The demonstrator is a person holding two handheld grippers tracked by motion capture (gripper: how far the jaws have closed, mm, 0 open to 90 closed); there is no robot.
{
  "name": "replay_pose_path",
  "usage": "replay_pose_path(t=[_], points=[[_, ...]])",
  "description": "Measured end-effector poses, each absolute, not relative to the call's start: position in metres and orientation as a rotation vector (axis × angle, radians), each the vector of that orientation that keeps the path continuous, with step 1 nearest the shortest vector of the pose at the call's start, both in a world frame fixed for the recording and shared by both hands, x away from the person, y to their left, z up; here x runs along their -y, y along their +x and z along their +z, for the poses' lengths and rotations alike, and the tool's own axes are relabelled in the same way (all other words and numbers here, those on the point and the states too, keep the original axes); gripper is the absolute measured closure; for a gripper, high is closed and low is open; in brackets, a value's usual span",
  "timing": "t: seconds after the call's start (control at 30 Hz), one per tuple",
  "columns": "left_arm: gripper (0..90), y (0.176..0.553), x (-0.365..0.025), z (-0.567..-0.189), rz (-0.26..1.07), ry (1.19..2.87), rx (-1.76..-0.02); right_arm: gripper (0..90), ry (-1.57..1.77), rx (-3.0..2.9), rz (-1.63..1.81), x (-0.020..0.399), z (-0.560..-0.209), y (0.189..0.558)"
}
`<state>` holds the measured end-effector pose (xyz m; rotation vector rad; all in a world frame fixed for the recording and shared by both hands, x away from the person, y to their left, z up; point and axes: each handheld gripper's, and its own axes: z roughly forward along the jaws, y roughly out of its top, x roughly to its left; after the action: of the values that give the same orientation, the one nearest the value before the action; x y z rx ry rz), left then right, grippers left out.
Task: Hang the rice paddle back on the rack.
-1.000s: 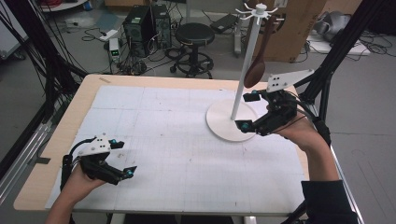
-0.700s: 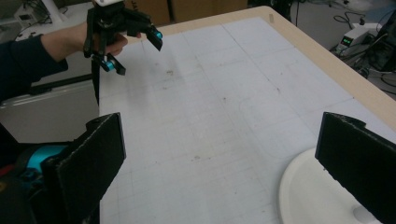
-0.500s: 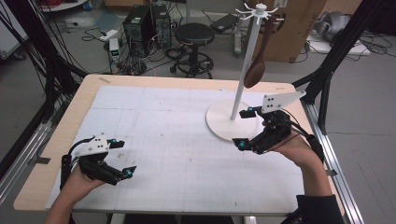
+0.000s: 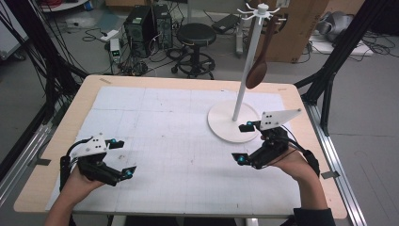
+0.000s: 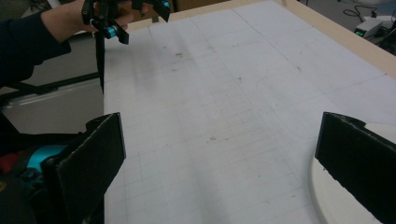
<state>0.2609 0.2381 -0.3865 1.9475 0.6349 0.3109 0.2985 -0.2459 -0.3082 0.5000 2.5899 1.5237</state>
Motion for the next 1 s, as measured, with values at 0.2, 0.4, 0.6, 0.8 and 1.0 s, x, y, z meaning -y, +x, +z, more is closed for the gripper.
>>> replay_pose_path(t=[0.2, 0.4, 0.6, 0.8, 1.0], points=[[1.7, 0.262, -0.239, -0.386, 0.310, 1.939, -0.631, 0.5, 0.512, -2.585, 1.529, 0.247, -0.320, 0.294], [1.7, 0.262, -0.239, -0.386, 0.306, 1.930, -0.629, 0.5, 0.538, -2.583, 1.535, 0.248, -0.333, 0.292], [1.7, 0.263, -0.239, -0.385, 0.299, 1.927, -0.625, 0.5, 0.541, -2.589, 1.522, 0.248, -0.341, 0.288], [1.7, 0.262, -0.239, -0.385, 0.293, 1.925, -0.621, 0.5, 0.553, -2.580, 1.518, 0.249, -0.352, 0.285], [1.7, 0.263, -0.240, -0.385, 0.288, 1.920, -0.621, 0.5, 0.555, -2.584, 1.492, 0.247, -0.358, 0.280]])
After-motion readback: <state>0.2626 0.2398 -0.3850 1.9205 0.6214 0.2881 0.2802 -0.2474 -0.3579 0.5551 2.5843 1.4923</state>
